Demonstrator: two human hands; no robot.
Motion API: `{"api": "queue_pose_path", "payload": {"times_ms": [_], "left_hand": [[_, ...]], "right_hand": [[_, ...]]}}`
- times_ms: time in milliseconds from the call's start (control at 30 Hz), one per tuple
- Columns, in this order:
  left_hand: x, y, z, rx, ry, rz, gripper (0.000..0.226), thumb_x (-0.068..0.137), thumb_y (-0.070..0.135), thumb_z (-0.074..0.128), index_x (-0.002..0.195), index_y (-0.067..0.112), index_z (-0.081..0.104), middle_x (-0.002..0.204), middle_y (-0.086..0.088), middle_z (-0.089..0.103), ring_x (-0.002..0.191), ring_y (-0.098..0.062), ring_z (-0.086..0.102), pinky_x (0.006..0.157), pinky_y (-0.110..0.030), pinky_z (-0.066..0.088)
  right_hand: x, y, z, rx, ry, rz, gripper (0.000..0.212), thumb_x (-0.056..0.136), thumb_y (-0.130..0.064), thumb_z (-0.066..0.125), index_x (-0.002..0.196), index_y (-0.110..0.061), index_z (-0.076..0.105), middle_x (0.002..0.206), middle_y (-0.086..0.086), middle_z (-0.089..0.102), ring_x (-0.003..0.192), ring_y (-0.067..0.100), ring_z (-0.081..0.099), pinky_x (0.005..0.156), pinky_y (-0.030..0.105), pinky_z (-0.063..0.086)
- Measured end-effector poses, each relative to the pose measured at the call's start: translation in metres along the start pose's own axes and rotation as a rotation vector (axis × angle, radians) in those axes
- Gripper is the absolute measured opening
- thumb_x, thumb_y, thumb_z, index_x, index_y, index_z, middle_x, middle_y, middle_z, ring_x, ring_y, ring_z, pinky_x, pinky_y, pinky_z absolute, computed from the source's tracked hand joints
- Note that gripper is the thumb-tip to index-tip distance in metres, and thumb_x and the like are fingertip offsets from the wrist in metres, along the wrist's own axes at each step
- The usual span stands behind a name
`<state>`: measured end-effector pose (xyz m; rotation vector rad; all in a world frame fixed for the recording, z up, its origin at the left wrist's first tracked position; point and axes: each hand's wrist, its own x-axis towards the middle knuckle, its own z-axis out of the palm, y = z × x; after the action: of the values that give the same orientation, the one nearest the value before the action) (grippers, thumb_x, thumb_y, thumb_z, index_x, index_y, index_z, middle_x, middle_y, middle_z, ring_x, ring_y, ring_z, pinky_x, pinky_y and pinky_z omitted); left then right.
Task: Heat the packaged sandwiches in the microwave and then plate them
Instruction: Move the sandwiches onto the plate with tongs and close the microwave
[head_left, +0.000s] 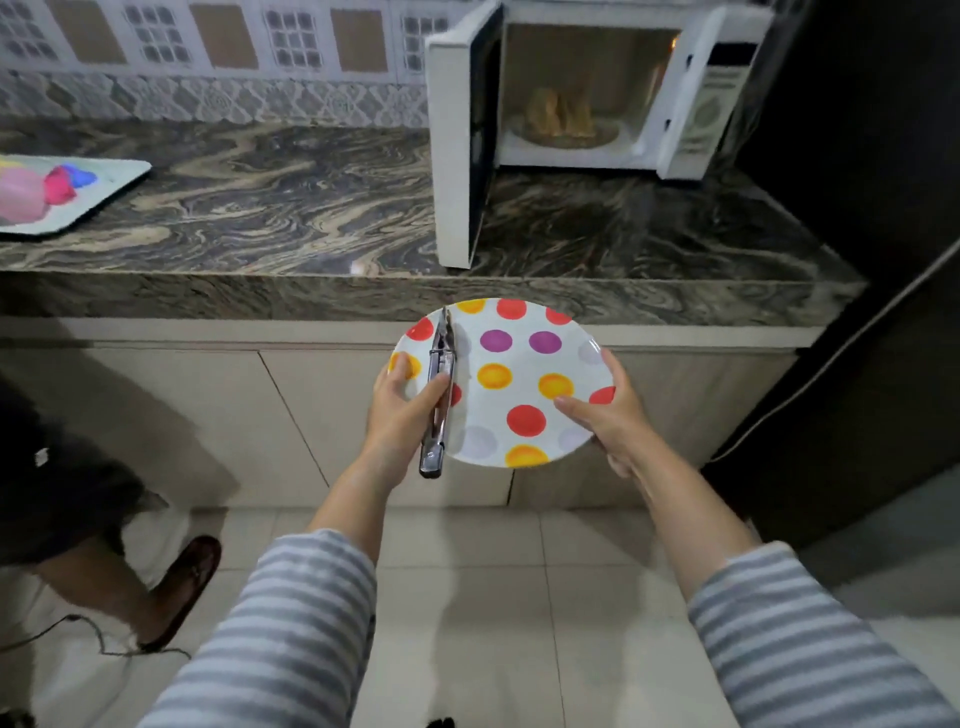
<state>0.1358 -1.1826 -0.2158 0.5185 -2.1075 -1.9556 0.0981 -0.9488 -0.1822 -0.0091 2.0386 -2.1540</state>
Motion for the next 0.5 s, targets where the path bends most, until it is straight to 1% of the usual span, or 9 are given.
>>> {"api": "queue_pose_path", "payload": {"times_ms": [33,100,133,200,267,333,400,500], "left_hand": [[0.003,0.003,0.014,-0.015,-0.018,-0.002,0.073,0.057,0.070,0.076,0.116,0.030,0.059,0.130,-0.001,0.057,0.117,-0.021,0.060,0.100,-0.048,0.047],[0.014,0.009,0.041,-0.034,-0.040,-0.011,0.085,0.053,0.073,0.077,0.123,0.030,0.057,0.132,0.002,0.057,0.118,-0.021,0.059,0.101,-0.047,0.047],[0.018,0.016,0.053,-0.041,-0.050,-0.011,0.088,0.053,0.071,0.078,0.127,0.028,0.055,0.134,0.003,0.055,0.119,-0.020,0.058,0.101,-0.046,0.046],[0.029,0.028,0.078,-0.057,-0.073,-0.010,0.096,0.056,0.065,0.075,0.137,0.023,0.048,0.138,0.005,0.050,0.122,-0.017,0.056,0.103,-0.043,0.045],[0.046,0.038,0.101,-0.055,-0.083,0.010,0.101,0.053,0.068,0.076,0.139,0.023,0.048,0.138,0.005,0.050,0.123,-0.018,0.055,0.103,-0.043,0.045],[0.069,0.046,0.121,-0.072,-0.084,0.015,0.104,0.052,0.069,0.076,0.141,0.023,0.046,0.137,0.004,0.052,0.122,-0.019,0.056,0.103,-0.043,0.046],[0.091,0.057,0.141,-0.063,-0.074,0.017,0.100,0.057,0.062,0.074,0.142,0.022,0.043,0.137,0.004,0.051,0.121,-0.018,0.056,0.102,-0.043,0.047],[0.136,0.066,0.169,-0.057,-0.074,0.041,0.078,0.076,0.047,0.073,0.143,0.021,0.042,0.138,0.005,0.050,0.121,-0.019,0.056,0.098,-0.043,0.050]], "right_hand": [[0.001,-0.005,-0.012,-0.002,0.027,-0.004,0.075,0.077,0.010,0.071,0.137,-0.024,0.040,0.114,-0.003,0.060,0.100,0.014,0.061,0.072,0.022,0.055],[0.006,-0.015,-0.035,0.000,0.070,-0.012,0.078,0.077,0.010,0.071,0.140,-0.022,0.038,0.110,-0.005,0.060,0.092,0.007,0.061,0.066,0.017,0.055],[0.010,-0.020,-0.045,-0.002,0.084,-0.016,0.079,0.078,0.010,0.071,0.141,-0.021,0.037,0.110,-0.005,0.060,0.090,0.005,0.060,0.064,0.016,0.055],[0.022,-0.032,-0.063,-0.016,0.110,-0.026,0.078,0.079,0.009,0.070,0.142,-0.019,0.036,0.110,-0.006,0.059,0.091,0.006,0.058,0.063,0.016,0.054],[0.039,-0.042,-0.080,-0.026,0.139,-0.030,0.080,0.080,0.007,0.070,0.145,-0.017,0.031,0.110,-0.009,0.056,0.100,0.011,0.055,0.071,0.020,0.052],[0.064,-0.050,-0.094,-0.039,0.165,-0.026,0.086,0.080,0.005,0.072,0.149,-0.018,0.026,0.122,-0.002,0.052,0.109,0.015,0.052,0.082,0.029,0.050],[0.094,-0.056,-0.106,-0.070,0.182,-0.024,0.090,0.079,0.003,0.073,0.151,-0.019,0.024,0.129,0.001,0.050,0.113,0.018,0.052,0.087,0.034,0.049],[0.146,-0.065,-0.121,-0.093,0.194,-0.036,0.094,0.077,0.003,0.076,0.151,-0.019,0.023,0.138,0.004,0.048,0.120,0.022,0.052,0.092,0.037,0.049]]}}
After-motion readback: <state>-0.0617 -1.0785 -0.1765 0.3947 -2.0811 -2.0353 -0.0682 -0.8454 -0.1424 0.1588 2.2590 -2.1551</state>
